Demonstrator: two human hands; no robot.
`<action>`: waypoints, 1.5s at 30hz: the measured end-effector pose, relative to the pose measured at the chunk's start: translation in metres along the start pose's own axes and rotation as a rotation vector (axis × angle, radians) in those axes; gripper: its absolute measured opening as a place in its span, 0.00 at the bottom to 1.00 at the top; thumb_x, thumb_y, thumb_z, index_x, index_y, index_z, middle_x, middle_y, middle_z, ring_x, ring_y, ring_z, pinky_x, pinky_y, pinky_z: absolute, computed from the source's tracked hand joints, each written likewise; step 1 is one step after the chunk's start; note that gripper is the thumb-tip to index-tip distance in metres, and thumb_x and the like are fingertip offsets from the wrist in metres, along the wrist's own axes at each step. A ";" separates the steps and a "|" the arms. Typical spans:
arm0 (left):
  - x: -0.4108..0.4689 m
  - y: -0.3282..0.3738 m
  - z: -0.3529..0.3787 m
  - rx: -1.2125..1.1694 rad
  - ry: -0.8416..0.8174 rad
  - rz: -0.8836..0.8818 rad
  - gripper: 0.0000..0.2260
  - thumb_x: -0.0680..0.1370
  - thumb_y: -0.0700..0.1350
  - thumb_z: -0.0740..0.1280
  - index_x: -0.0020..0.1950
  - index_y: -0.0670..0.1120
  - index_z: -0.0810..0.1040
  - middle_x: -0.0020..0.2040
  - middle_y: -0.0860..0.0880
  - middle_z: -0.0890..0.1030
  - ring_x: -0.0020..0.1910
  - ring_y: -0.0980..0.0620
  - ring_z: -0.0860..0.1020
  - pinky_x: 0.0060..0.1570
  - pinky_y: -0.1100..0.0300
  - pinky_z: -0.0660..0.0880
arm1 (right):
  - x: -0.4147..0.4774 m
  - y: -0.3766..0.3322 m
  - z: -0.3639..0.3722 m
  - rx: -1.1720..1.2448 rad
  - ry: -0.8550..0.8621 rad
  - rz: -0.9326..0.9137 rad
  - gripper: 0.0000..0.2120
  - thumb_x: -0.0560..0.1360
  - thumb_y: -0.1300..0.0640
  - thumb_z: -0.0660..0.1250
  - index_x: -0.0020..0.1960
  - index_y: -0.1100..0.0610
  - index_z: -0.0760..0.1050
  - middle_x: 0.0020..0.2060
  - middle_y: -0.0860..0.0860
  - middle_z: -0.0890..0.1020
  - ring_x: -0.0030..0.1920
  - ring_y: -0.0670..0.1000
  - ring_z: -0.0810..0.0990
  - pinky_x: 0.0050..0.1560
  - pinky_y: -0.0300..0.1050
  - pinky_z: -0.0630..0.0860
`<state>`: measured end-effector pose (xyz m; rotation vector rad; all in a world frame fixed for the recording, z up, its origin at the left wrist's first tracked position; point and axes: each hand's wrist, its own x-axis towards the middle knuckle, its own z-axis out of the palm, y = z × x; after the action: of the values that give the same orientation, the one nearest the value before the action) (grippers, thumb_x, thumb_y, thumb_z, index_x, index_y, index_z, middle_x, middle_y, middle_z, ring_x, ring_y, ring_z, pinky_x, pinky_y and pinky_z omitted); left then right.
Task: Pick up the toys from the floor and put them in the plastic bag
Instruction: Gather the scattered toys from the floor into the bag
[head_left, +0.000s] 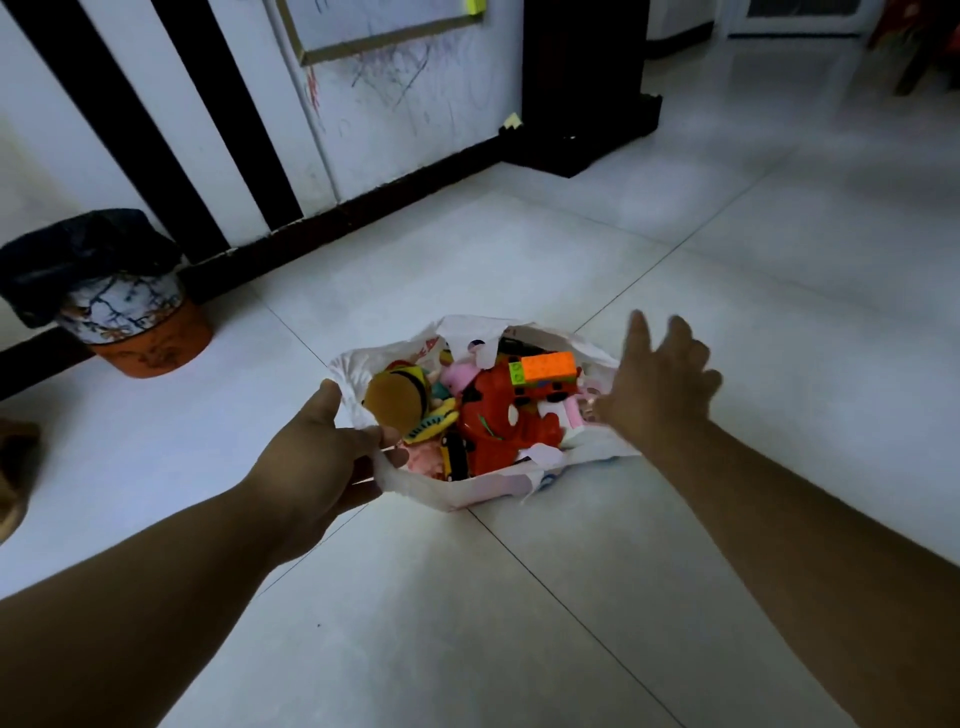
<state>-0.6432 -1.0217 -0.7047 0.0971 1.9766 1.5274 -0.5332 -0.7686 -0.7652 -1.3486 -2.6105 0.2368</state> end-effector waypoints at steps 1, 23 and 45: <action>0.001 0.001 -0.001 -0.015 0.005 -0.001 0.33 0.77 0.33 0.64 0.77 0.56 0.58 0.54 0.45 0.82 0.44 0.45 0.83 0.49 0.48 0.79 | 0.008 0.009 -0.002 -0.016 -0.136 0.092 0.31 0.70 0.48 0.72 0.67 0.56 0.65 0.65 0.61 0.69 0.64 0.61 0.69 0.61 0.56 0.68; -0.026 0.104 -0.085 -0.149 -0.032 0.067 0.05 0.80 0.39 0.59 0.51 0.43 0.74 0.31 0.49 0.81 0.23 0.58 0.75 0.29 0.64 0.78 | 0.016 -0.114 -0.091 1.280 -0.369 -0.201 0.10 0.78 0.54 0.63 0.58 0.54 0.75 0.36 0.50 0.71 0.27 0.46 0.64 0.28 0.41 0.65; -0.017 0.030 -0.083 -0.124 0.039 0.002 0.30 0.79 0.35 0.60 0.77 0.56 0.57 0.52 0.38 0.76 0.22 0.54 0.78 0.24 0.59 0.77 | 0.017 -0.054 -0.016 0.684 -0.218 -0.177 0.22 0.76 0.38 0.60 0.48 0.58 0.76 0.42 0.53 0.82 0.42 0.55 0.82 0.46 0.48 0.75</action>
<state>-0.6818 -1.0893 -0.6604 0.0173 1.9064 1.6604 -0.5812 -0.7847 -0.7358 -0.8804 -2.4198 1.1723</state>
